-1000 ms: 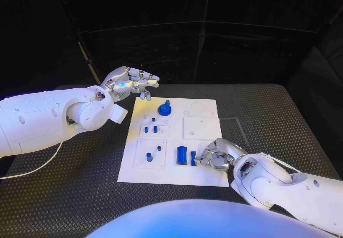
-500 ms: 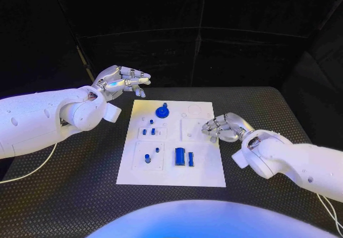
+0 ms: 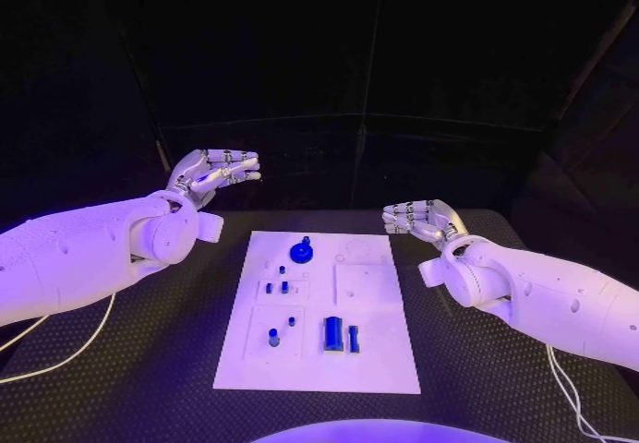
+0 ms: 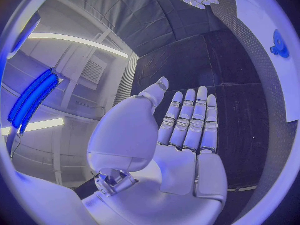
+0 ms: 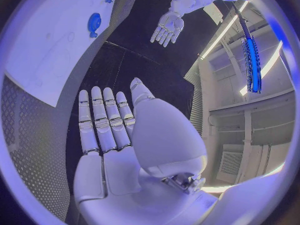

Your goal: Assemble the parts on the task board

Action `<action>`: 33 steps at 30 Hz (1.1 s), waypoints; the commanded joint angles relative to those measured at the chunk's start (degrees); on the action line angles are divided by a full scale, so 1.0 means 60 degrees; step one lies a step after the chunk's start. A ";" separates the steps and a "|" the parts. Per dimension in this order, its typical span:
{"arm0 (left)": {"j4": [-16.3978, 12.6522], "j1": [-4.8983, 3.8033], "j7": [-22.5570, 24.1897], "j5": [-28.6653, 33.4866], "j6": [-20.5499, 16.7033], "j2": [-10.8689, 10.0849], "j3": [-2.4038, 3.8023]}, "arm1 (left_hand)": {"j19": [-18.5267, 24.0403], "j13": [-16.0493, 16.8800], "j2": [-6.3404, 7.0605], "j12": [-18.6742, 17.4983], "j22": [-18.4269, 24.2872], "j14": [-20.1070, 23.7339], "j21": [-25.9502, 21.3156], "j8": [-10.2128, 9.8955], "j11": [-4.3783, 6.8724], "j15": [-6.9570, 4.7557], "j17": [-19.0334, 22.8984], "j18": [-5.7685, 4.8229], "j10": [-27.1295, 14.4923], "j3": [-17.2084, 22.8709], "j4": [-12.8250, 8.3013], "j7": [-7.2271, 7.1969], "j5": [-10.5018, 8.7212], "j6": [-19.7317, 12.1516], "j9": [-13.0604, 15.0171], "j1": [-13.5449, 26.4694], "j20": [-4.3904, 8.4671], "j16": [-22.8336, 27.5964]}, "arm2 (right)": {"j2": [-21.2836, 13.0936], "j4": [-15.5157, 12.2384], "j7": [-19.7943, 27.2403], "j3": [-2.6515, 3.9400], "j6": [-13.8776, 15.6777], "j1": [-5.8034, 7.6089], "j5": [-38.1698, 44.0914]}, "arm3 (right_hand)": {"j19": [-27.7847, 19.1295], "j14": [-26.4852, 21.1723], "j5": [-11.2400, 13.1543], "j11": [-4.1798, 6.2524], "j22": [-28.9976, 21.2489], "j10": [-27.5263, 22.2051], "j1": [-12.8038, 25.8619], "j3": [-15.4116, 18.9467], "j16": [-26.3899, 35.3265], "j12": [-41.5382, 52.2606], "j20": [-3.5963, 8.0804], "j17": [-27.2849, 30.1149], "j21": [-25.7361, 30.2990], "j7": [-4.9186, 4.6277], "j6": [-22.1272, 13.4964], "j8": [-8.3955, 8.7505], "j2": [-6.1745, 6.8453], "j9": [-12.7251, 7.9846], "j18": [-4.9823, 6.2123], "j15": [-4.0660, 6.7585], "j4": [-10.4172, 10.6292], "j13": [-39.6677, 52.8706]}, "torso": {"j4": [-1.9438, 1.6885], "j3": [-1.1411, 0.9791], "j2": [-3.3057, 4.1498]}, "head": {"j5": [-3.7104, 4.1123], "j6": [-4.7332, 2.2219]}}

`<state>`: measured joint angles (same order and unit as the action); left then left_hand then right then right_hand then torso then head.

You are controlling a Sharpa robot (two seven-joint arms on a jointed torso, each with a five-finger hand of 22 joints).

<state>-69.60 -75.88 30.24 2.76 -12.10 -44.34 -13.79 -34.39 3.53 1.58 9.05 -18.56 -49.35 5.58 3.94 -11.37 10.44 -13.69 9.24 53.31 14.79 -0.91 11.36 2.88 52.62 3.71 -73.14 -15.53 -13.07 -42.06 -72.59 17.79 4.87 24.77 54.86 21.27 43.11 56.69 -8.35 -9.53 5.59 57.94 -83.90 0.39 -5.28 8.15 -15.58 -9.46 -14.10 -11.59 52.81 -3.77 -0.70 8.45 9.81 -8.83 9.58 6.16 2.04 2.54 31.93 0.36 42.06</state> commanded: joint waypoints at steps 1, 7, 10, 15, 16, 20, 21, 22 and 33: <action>0.0303 0.0038 0.0798 0.0876 -0.0647 0.0226 0.0008 | 0.0648 0.0001 -0.0034 -0.0324 0.0446 0.0167 -0.0314 -0.0056 -0.0098 0.0071 0.0258 0.0019 -0.0260 -0.0218 0.0101 -0.0075 -0.0021 -0.0215 -0.0009 0.0181 -0.0158 0.0415 | 0.0344 0.0511 0.0904 0.0016 -0.0659 0.0053 -0.1054 | 0.0005 -0.0055 -0.0015 -0.0101 -0.0185 -0.0046 0.0220 0.0159 0.0235 -0.0215 -0.0102 0.0325 0.0310 -0.0069 -0.0110 0.0032 -0.0079 -0.0190 0.0121 -0.0067 -0.0112 -0.0276 | -0.0011 -0.0026 -0.0067 | -0.0057 -0.0208; 0.0384 0.0100 0.0315 0.0435 -0.0360 0.0351 0.0017 | 0.2465 -0.0589 -0.0263 -0.1508 0.1467 0.2747 -0.0930 -0.0657 0.0559 -0.0506 0.1045 -0.0461 -0.3066 -0.1049 0.0151 -0.0636 -0.0479 -0.3008 -0.0618 0.3966 0.0688 0.1195 | 0.0551 0.0730 0.0428 0.0004 -0.0243 0.0057 -0.0591 | -0.2239 -0.3051 0.0399 0.0407 -0.0931 -0.3100 0.4689 -0.0065 0.0880 -0.1359 0.0730 0.1577 0.1131 0.0546 -0.2898 0.0628 0.0116 -0.0693 -0.0490 0.0388 -0.0675 -0.1027 | -0.0012 -0.0027 -0.0041 | -0.0062 -0.0244; 0.0185 0.0232 0.0295 0.0388 -0.0621 0.0330 0.0137 | 0.2902 -0.0589 -0.0263 -0.1508 0.1690 0.3481 -0.0930 -0.0657 0.0741 -0.0665 0.1217 -0.0524 -0.3847 -0.1242 0.0151 -0.0798 -0.0479 -0.3779 -0.0618 0.5083 0.0932 0.1332 | 0.0480 0.0466 0.0542 -0.0055 0.0009 0.0117 -0.0805 | -0.2884 -0.3886 0.0524 0.0559 -0.0931 -0.3955 0.5916 -0.0065 0.0880 -0.1359 0.0975 0.1577 0.1296 0.0722 -0.3673 0.0628 0.0116 -0.1409 -0.0498 0.0531 -0.0785 -0.1027 | -0.0054 -0.0078 -0.0052 | -0.0062 -0.0376; -0.0411 0.0630 0.0233 0.0247 -0.1407 0.0265 0.0497 | 0.3416 -0.0589 -0.0263 -0.1508 0.1943 0.4337 -0.0930 -0.0657 0.0947 -0.0859 0.1409 -0.0668 -0.4756 -0.1460 0.0151 -0.1002 -0.0479 -0.4679 -0.0618 0.6362 0.1237 0.1486 | 0.0265 -0.0318 0.0883 -0.0232 0.0759 0.0296 -0.1445 | -0.3658 -0.4889 0.0682 0.0743 -0.0931 -0.4984 0.7366 -0.0065 0.0880 -0.1359 0.1270 0.1577 0.1481 0.0940 -0.4598 0.0628 0.0116 -0.1409 -0.0655 0.0699 -0.0920 -0.1027 | -0.0178 -0.0227 -0.0084 | -0.0061 -0.0768; -0.0577 0.0741 0.0216 0.0208 -0.1626 0.0247 0.0597 | 0.3511 -0.0589 -0.0263 -0.1508 0.1991 0.4498 -0.0930 -0.0657 0.0988 -0.0895 0.1444 -0.0715 -0.4925 -0.1507 0.0151 -0.1038 -0.0479 -0.4850 -0.0618 0.6603 0.1292 0.2179 | 0.0206 -0.0537 0.0978 -0.0281 0.0969 0.0346 -0.1623 | -0.3795 -0.5066 0.0709 0.0776 -0.0931 -0.5165 0.7620 -0.0065 0.0880 -0.1359 0.1320 0.1577 0.1519 0.0978 -0.4760 0.0628 0.0116 -0.1409 -0.0759 0.0730 -0.1597 -0.1027 | -0.0208 -0.0264 -0.0091 | -0.0061 -0.0864; -0.1491 0.1351 0.0121 -0.0009 -0.2831 0.0148 0.1150 | 0.3860 -0.0589 -0.0263 -0.1508 0.2167 0.5094 -0.0930 -0.0657 0.1134 -0.1033 0.1577 -0.0816 -0.5559 -0.1658 0.0151 -0.1176 -0.0479 -0.5478 -0.0618 0.7496 0.1504 0.2179 | -0.0094 -0.1636 0.1455 -0.0529 0.2021 0.0597 -0.2520 | -0.4339 -0.5762 0.1391 0.0906 -0.0931 -0.5886 0.8640 -0.0065 0.0880 -0.1359 0.1525 0.1577 0.1651 0.1129 -0.5411 0.0628 0.0116 -0.1409 -0.0860 0.1471 -0.1597 -0.1027 | -0.0305 -0.0381 -0.0116 | -0.0060 -0.1170; -0.1715 0.1500 0.0098 -0.0062 -0.3126 0.0123 0.1285 | 0.3932 -0.0589 -0.0263 -0.1508 0.2202 0.5216 -0.0930 -0.0657 0.1164 -0.1059 0.1606 -0.0817 -0.5691 -0.1682 0.0151 -0.1203 -0.0479 -0.5605 -0.0618 0.7679 0.1549 0.2179 | -0.0151 -0.1845 0.1545 -0.0576 0.2220 0.0644 -0.2690 | -0.4450 -0.5910 0.1391 0.1589 -0.0931 -0.6032 0.8845 -0.0065 0.0880 -0.1359 0.1563 0.1577 0.1681 0.1161 -0.5541 0.0628 0.0116 -0.1409 -0.0862 0.1471 -0.1597 -0.1027 | -0.0318 -0.0396 -0.0120 | -0.0060 -0.1211; -0.1930 0.1644 0.0076 -0.0113 -0.3410 0.0100 0.1416 | 0.3987 -0.0589 -0.0263 -0.1508 0.2239 0.5333 -0.0930 -0.0657 0.1192 -0.1740 0.2282 -0.0818 -0.5815 -0.1713 0.0151 -0.1894 -0.0479 -0.5729 -0.0618 0.7856 0.1603 0.2179 | -0.0204 -0.2037 0.1628 -0.0619 0.2404 0.0688 -0.2846 | -0.4564 -0.6052 0.1391 0.1589 -0.0931 -0.6175 0.9057 -0.0065 0.0880 -0.1359 0.1606 0.1577 0.2350 0.1194 -0.5674 0.0628 0.0116 -0.1409 -0.0862 0.1471 -0.1597 -0.1027 | -0.0328 -0.0409 -0.0122 | -0.0060 -0.1243; -0.3351 0.2592 -0.0071 -0.0449 -0.5282 -0.0054 0.2274 | 0.4627 -0.0589 -0.0263 -0.1508 0.3094 0.6403 -0.0930 -0.0657 0.1895 -0.1740 0.2282 -0.1540 -0.6951 -0.2466 0.0151 -0.1894 -0.0479 -0.6854 -0.0618 0.9461 0.2588 0.2179 | -0.0438 -0.2895 0.2000 -0.0812 0.3225 0.0884 -0.3546 | -0.5518 -0.7308 0.1391 0.1589 -0.0931 -0.7465 1.0871 -0.0065 0.0880 -0.1359 0.2596 0.1577 0.2350 0.1932 -0.6825 0.0628 0.0116 -0.1409 -0.1635 0.1471 -0.1597 -0.1027 | -0.0340 -0.0423 -0.0125 | -0.0060 -0.1281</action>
<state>-89.25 -60.37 30.10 1.91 -38.17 -44.59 -0.33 -8.96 0.09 0.00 0.43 -2.55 -14.98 0.28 0.23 -1.12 0.90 -0.81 2.13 15.92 1.69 0.02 0.92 0.21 15.73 0.08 -22.43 -4.26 -0.65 -44.66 -89.76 27.50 -0.02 41.05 60.02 2.47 13.72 17.65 -0.70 -0.72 0.08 18.14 -25.65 -0.04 -0.27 0.42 -4.63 -0.12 -1.04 -1.46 16.29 -0.23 -0.02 0.13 3.73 -0.51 0.67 0.08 0.04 0.05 31.19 0.01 34.38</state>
